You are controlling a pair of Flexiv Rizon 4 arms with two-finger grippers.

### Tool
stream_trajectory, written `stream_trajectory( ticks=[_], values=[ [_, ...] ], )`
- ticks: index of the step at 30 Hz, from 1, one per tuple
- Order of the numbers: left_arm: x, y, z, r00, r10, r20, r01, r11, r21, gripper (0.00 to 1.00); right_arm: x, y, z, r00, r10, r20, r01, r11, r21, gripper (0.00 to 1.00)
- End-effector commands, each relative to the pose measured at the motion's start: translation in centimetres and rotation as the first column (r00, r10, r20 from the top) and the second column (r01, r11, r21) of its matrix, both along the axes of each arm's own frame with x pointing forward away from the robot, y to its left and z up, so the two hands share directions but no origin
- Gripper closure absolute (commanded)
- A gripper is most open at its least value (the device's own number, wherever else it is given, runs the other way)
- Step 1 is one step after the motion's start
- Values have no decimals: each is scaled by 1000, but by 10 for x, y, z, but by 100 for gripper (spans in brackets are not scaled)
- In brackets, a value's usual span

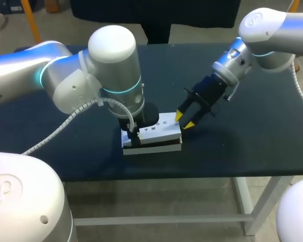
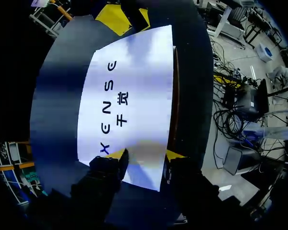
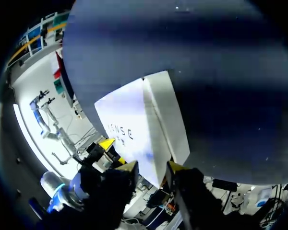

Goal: Assemble the packaging by folding the flat box into shape, placing the metal phone stand inside, and closing the box properly

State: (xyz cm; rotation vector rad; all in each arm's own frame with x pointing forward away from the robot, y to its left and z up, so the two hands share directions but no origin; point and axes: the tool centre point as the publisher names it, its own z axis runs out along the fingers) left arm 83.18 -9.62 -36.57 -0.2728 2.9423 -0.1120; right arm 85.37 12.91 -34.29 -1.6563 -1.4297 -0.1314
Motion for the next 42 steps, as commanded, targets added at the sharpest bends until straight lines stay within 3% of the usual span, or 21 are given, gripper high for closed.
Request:
stream_trajectory(
  ticks=[1,3,6,7,18,42],
  values=[
    [-2,-3,-6,1000,0,-4,0,1000,5,53,-12,-3,11,999,-18,48,18,1000,12,62],
    [-2,-3,-5,1000,0,-3,0,1000,6,53,-15,-2,16,997,-17,73,16,1000,20,72],
    [-3,-4,-4,1000,0,-2,0,1000,9,53,-22,3,21,993,-9,116,6,1000,27,98],
    [-3,-4,-4,1000,0,-2,0,1000,10,52,-24,5,22,992,-5,128,1,1000,28,100],
    [-2,-5,-5,1000,0,-7,1,1000,12,53,-35,15,17,987,31,158,-34,999,17,100],
    [-4,-4,-2,1000,-2,-10,2,1000,19,51,-31,15,-5,993,31,117,-30,1000,-5,100]
  ],
)
